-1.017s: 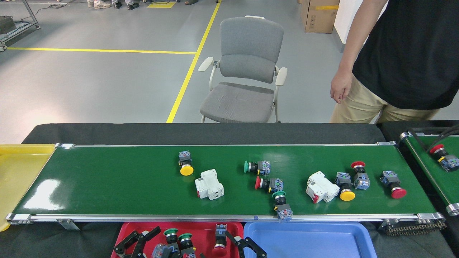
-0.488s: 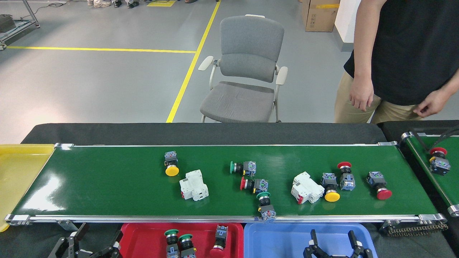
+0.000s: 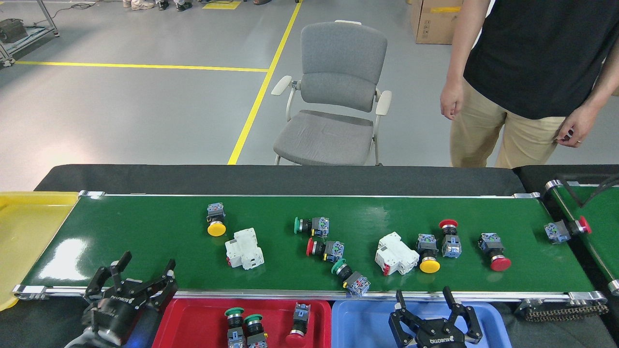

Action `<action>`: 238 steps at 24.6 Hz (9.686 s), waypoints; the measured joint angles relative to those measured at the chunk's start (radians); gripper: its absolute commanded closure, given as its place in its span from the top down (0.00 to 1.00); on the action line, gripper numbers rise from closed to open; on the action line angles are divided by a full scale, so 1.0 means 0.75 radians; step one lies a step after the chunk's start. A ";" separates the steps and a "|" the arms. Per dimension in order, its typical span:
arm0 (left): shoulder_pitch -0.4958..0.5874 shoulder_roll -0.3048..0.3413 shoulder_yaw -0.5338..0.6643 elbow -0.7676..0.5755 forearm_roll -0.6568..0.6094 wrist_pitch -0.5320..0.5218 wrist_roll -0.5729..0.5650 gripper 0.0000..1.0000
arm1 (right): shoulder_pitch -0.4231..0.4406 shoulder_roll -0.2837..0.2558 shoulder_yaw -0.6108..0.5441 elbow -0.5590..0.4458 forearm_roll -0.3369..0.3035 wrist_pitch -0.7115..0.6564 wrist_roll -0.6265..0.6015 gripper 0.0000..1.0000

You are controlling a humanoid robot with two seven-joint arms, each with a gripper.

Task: Pick switch part from conveyor to tray

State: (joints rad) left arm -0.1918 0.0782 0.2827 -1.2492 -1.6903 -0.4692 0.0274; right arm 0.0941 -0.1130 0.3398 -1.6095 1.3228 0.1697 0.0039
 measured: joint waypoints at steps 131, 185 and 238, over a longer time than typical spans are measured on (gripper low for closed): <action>-0.314 0.285 -0.314 0.569 0.255 0.559 0.170 0.20 | -0.386 0.070 0.059 0.150 0.096 -0.263 0.212 0.06; 0.453 -0.093 -0.205 -0.627 0.105 0.151 0.002 1.00 | 0.156 -0.120 -0.867 -0.018 -0.269 -0.317 0.088 1.00; -0.040 0.511 -0.170 0.594 0.341 -0.026 0.458 0.08 | 0.019 -0.116 -0.552 -0.057 -0.214 -0.652 0.140 1.00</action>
State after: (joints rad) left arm -0.2222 0.4613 0.1549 -0.8034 -1.4346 -0.4885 0.3711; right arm 0.1083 -0.1998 -0.0742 -1.6522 1.1620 -0.3195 0.1089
